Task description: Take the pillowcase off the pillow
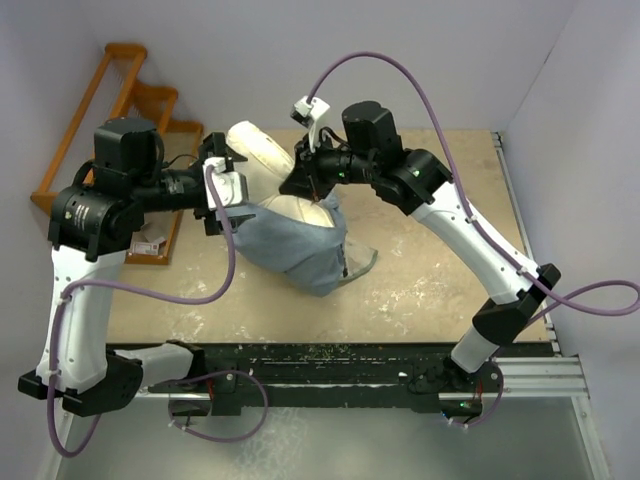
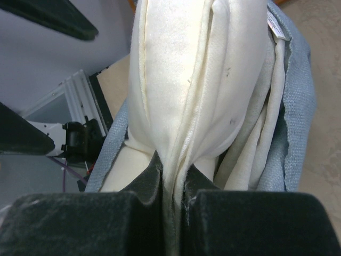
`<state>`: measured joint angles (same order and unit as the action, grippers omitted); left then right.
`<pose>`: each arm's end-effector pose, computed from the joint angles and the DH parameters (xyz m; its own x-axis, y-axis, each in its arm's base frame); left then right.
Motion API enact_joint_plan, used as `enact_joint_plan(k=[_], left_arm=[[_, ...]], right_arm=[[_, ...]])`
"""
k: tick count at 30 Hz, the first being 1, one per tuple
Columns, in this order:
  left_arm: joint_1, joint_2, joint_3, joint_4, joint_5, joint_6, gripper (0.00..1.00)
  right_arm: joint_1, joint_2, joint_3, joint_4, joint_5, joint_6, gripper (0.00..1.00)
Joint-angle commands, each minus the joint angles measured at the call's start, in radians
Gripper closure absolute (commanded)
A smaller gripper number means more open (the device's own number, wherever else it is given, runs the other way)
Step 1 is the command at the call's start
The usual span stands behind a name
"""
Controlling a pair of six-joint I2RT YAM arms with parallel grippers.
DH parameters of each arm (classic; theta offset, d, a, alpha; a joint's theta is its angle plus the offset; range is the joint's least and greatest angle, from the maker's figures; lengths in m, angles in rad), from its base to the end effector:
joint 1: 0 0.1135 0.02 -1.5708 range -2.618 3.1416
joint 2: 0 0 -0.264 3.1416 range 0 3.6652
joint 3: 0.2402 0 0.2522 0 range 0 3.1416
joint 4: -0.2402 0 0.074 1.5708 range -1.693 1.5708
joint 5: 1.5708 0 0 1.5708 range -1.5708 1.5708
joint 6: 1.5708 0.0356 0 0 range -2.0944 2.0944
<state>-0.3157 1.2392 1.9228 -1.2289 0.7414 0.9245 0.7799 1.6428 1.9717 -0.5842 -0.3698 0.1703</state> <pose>0.1558 -0.0762 0.5123 0.3240 0.5135 -0.7945 0.8620 0.1857 0.4716 0.2435 0.2589 0.4856 -0.3302 -0.1043 -0.9381 -0.8608 0.4411 0.2539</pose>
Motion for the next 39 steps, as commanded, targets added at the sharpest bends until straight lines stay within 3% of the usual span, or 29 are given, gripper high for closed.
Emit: enact_joint_plan(k=[1,5,9,16,23,32,34,36,38,39], left_arm=[[-0.006,-0.017,0.043,0.125,0.0,0.062,0.01],[-0.006,0.064,0.172,-0.013,-0.024,0.17,0.01],[-0.018,0.074,0.168,-0.042,-0.05,0.25,0.01],[-0.135,0.127,0.2,-0.176,-0.157,0.252,0.01],[-0.175,0.082,0.065,-0.138,-0.183,0.162,0.01],[-0.175,-0.044,-0.191,0.025,-0.186,0.057,0.13],[-0.176,-0.035,-0.191,0.076,-0.19,0.024,0.19],[-0.175,-0.022,-0.174,0.108,-0.179,-0.004,0.32],[-0.175,-0.002,-0.147,0.114,-0.162,-0.043,0.53],[-0.175,0.009,-0.137,0.12,-0.162,-0.069,0.7]], right_arm=[[-0.005,0.001,-0.01,0.007,-0.056,-0.049,1.0],[-0.003,-0.012,0.014,-0.021,-0.089,-0.093,1.0],[0.025,-0.032,0.045,-0.065,-0.079,-0.179,1.0],[0.148,-0.094,-0.044,0.016,0.041,-0.263,1.0],[0.159,-0.15,-0.096,0.094,0.031,-0.233,1.0],[0.124,-0.274,-0.233,0.284,-0.067,-0.16,1.0],[0.124,-0.282,-0.241,0.314,-0.107,-0.147,1.0],[0.124,-0.288,-0.245,0.334,-0.121,-0.127,1.0],[0.122,-0.288,-0.243,0.342,-0.091,-0.105,1.0],[0.118,-0.29,-0.246,0.35,-0.071,-0.09,0.94]])
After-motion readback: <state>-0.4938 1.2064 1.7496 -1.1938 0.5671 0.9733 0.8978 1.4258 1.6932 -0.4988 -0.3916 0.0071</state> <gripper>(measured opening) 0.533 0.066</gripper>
